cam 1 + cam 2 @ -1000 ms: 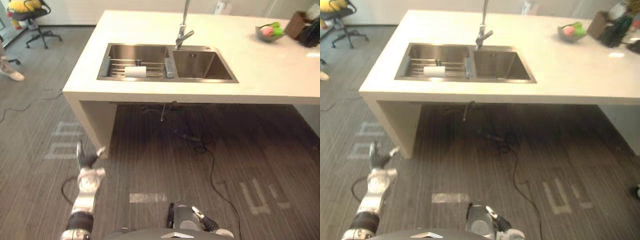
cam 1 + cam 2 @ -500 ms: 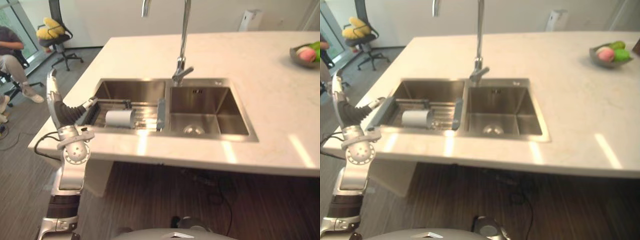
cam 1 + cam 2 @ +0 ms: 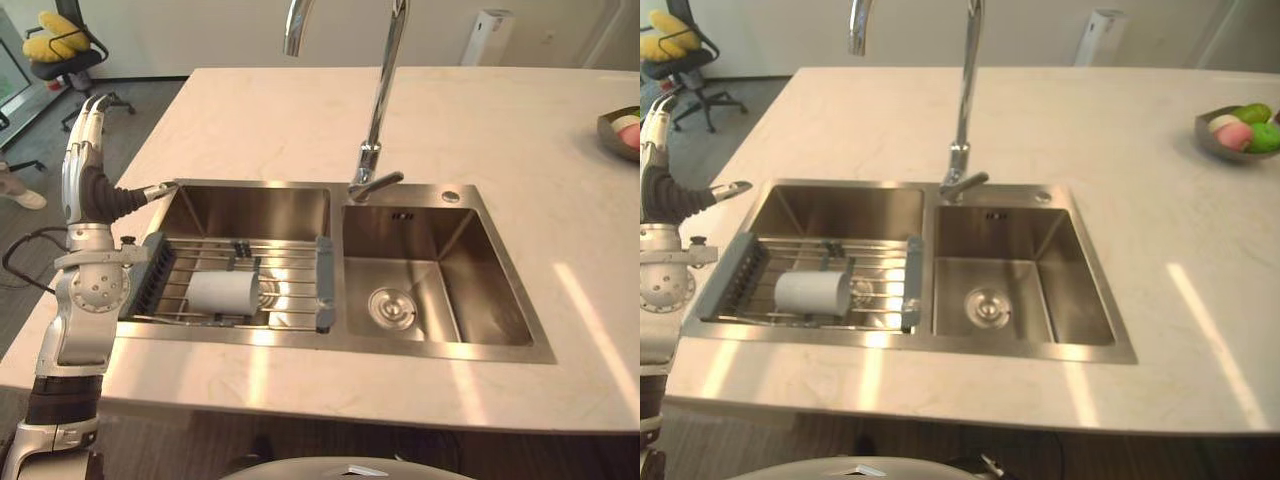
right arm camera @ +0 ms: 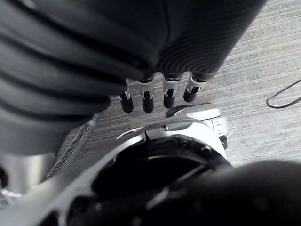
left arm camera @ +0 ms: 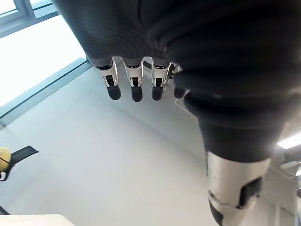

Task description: Walk over to the sink, pick up the cup, carry it to the dishwasher, place the cup inside the dishwasher, then close the dishwasher door

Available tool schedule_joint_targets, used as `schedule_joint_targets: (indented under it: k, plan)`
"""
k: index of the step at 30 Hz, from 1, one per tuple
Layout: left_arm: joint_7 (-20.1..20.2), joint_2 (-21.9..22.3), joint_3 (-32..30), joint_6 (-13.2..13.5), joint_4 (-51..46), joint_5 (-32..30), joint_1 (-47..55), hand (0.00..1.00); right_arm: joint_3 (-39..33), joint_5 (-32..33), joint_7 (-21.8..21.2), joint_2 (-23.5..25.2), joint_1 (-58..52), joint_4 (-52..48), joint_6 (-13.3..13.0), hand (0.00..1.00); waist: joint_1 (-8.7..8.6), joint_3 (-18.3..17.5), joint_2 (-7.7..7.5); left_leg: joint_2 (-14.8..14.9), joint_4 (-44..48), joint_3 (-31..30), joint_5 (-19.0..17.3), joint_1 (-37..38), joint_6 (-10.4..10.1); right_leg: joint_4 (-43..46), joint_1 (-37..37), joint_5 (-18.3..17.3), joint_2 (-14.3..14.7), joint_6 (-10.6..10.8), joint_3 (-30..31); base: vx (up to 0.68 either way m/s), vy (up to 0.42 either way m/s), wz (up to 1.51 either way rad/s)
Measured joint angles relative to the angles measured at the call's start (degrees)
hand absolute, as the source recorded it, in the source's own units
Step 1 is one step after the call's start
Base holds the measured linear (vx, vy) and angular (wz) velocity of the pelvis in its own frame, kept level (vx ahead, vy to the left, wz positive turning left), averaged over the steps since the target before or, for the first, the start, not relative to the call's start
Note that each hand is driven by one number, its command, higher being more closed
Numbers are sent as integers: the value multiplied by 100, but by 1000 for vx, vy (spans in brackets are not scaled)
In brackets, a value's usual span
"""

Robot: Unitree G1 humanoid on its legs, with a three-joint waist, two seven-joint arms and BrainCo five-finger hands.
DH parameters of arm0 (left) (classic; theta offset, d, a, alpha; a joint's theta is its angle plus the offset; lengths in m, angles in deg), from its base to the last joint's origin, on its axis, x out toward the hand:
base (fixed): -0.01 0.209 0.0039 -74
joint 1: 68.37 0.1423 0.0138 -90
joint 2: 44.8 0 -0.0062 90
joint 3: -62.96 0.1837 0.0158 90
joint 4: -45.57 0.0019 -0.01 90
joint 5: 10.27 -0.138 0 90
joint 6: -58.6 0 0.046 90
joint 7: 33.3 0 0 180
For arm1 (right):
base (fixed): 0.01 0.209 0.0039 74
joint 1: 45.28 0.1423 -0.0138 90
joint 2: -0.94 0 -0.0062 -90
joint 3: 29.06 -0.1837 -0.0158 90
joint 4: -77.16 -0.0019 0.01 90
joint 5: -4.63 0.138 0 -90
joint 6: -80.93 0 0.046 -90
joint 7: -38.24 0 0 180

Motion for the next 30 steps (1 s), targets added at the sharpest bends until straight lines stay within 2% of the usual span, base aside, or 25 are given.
schedule_joint_targets:
  k: [5, 7, 10, 12, 14, 17, 22, 27, 30]
  plan:
    - [572, -366, -7, 795, 173, -172, 4, 0, -1, -47, -6, -2, -27, -7, 36, 0, 53, -2, 10, -33, -178, -25, 37, 102, 37, -32, -3, -25, -18, 24, -1, -19, 8, -2]
    - [811, -469, -3, 993, 178, -182, 24, 0, -20, -59, -8, -10, -39, -4, 43, 0, 33, -10, 32, -34, -211, -21, 50, 119, 59, -38, -11, -28, -21, 30, 6, -85, 16, -5]
    - [1166, -536, -5, 1176, 230, -233, 103, 0, -135, -72, -7, -11, -170, 15, -227, 0, 26, -78, 100, -43, -217, 18, 33, 129, 87, -99, -7, -20, -33, 95, 22, -59, 28, -8]
    - [1457, -541, 13, 1211, 320, -249, 192, 0, -282, -76, -5, -4, -222, 85, -496, 0, 33, -116, 153, -55, -218, 46, 7, 94, 78, -210, -4, 62, -47, 138, 20, -36, 43, -6]
    - [1568, -541, 24, 1208, 408, -283, 203, 0, -323, -75, -5, -4, -202, 132, -557, 0, 31, -123, 158, -63, -218, 47, 7, 68, 79, -261, -7, 95, -53, 159, 15, -11, 16, -2]
    - [1826, -541, 110, 1178, 431, -359, 292, 0, -330, -75, -5, -5, -145, 228, -559, 0, 75, -144, 107, -82, -218, 81, -11, 31, 107, -370, 1, 157, -73, 193, 15, 27, 25, -3]
    - [2470, -541, 582, 1112, 432, -588, 479, 0, -315, -71, -5, -3, -28, 228, -545, 0, 107, -174, 25, -186, -219, 98, -18, 32, 182, -421, 59, 187, -163, 199, -24, 66, 25, 3]
    - [3064, -545, 932, 1055, 429, -622, 456, 0, -247, -71, -6, -2, 158, 227, -552, 0, 63, -165, 13, -241, -221, 129, -23, 78, 186, -441, 120, 171, -227, 232, -25, 37, 14, 0]
    - [3597, -549, 1217, 995, 400, -622, 445, 0, -204, -72, -6, -3, 183, 235, -549, 0, 30, -161, 13, -235, -224, 183, -49, 132, 185, -434, 148, 171, -231, 235, 12, -15, 7, -5]
